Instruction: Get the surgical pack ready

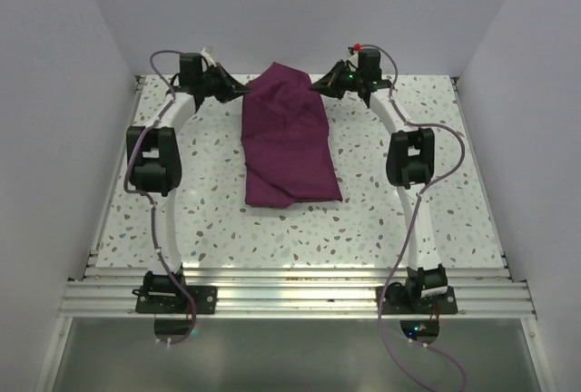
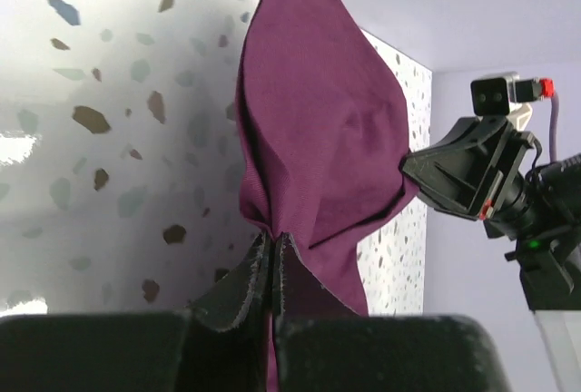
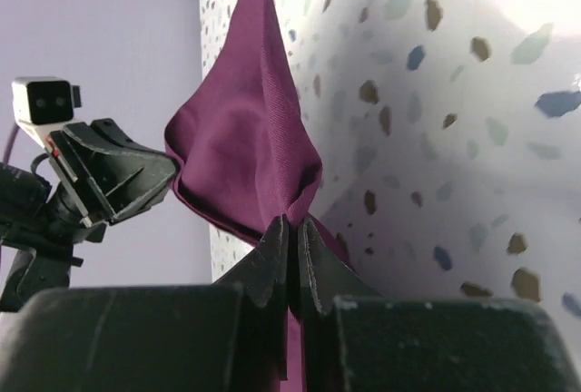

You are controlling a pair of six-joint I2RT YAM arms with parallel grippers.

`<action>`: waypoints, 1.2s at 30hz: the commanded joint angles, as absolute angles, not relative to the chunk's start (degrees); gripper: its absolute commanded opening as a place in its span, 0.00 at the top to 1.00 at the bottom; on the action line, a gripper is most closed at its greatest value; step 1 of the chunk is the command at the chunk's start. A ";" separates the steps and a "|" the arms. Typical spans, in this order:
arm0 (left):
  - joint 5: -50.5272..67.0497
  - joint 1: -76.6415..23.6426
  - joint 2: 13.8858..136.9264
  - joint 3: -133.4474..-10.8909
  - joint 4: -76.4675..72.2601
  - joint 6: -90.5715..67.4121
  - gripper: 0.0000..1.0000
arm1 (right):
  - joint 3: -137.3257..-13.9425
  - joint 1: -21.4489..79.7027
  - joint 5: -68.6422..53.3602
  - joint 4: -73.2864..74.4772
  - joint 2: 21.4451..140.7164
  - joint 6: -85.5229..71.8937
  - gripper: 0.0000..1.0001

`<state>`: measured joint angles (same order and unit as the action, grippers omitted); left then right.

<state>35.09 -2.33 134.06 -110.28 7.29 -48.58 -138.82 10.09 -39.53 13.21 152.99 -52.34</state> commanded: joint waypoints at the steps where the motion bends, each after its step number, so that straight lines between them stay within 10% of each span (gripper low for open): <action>1: 37.00 -2.20 125.71 -106.45 9.93 -43.59 1.00 | -136.06 10.11 -42.54 18.27 144.07 -48.44 1.00; 36: 37.18 -5.89 97.04 -71.37 19.34 -31.03 1.00 | -93.70 11.78 -41.92 35.07 114.79 -33.14 1.00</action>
<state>36.75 -5.80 100.33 -72.82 18.22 -33.28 -96.12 11.55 -40.23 32.91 119.68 -35.59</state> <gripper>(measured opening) 0.016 0.029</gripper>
